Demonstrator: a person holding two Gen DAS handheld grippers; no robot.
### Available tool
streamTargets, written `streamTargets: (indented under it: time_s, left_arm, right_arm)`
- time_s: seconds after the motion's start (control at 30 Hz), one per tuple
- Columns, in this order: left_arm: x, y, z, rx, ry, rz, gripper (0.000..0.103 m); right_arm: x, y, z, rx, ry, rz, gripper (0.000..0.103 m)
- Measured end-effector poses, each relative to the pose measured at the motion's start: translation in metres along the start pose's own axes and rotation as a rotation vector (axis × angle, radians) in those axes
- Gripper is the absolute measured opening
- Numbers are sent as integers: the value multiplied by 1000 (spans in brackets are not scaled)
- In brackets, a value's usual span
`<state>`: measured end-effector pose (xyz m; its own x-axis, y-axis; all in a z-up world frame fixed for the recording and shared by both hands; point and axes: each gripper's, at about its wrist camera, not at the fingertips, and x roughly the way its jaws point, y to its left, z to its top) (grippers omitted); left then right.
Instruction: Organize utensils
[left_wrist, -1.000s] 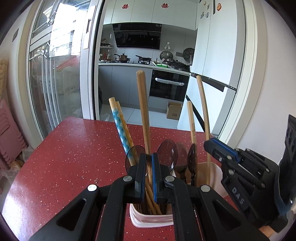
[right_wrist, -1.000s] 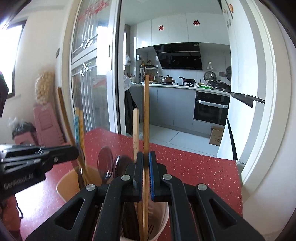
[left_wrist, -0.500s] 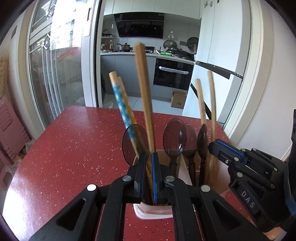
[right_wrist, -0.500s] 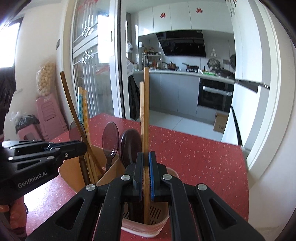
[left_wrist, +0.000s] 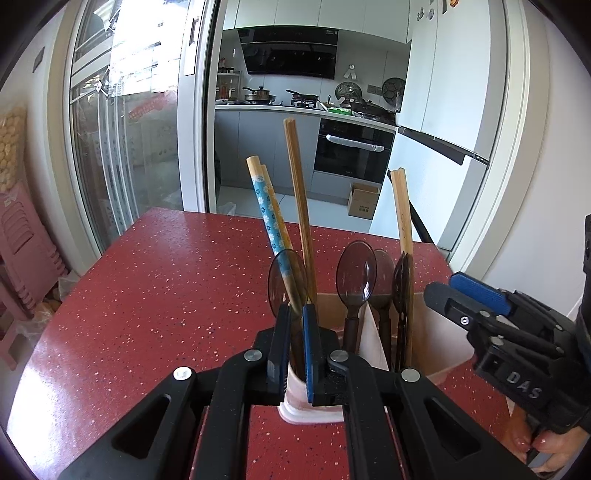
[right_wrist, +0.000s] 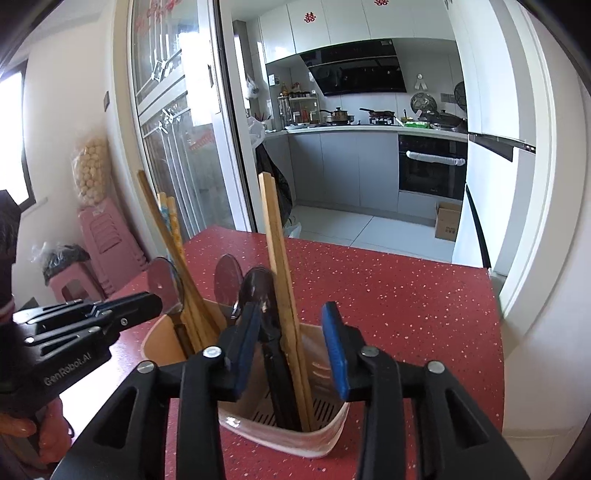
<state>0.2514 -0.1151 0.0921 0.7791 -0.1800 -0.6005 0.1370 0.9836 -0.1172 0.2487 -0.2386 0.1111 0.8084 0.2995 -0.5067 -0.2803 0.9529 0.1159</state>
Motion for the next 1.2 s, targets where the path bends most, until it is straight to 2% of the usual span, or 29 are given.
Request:
streamTargets:
  time_s: [0.47, 0.73, 1.03, 1.13, 1.17, 1.2]
  left_arm:
    - [-26, 2, -19, 23, 41, 46, 36]
    - [-41, 10, -42, 31, 81, 56, 36]
    - [-54, 27, -73, 10, 121, 56, 36]
    - [-60, 33, -81, 1, 119, 56, 36]
    - [-61, 34, -84, -4, 119, 55, 40]
    - [-63, 35, -86, -7, 120, 53, 75]
  right_arm:
    - [-33, 7, -12, 90, 102, 23, 63]
    - [-55, 17, -37, 123, 170, 33, 72]
    - [-67, 26, -67, 139, 241, -11, 73]
    - [-68, 29, -76, 137, 258, -37, 78]
    - [-68, 30, -79, 134, 262, -47, 79]
    - [-69, 30, -81, 132, 266, -55, 79]
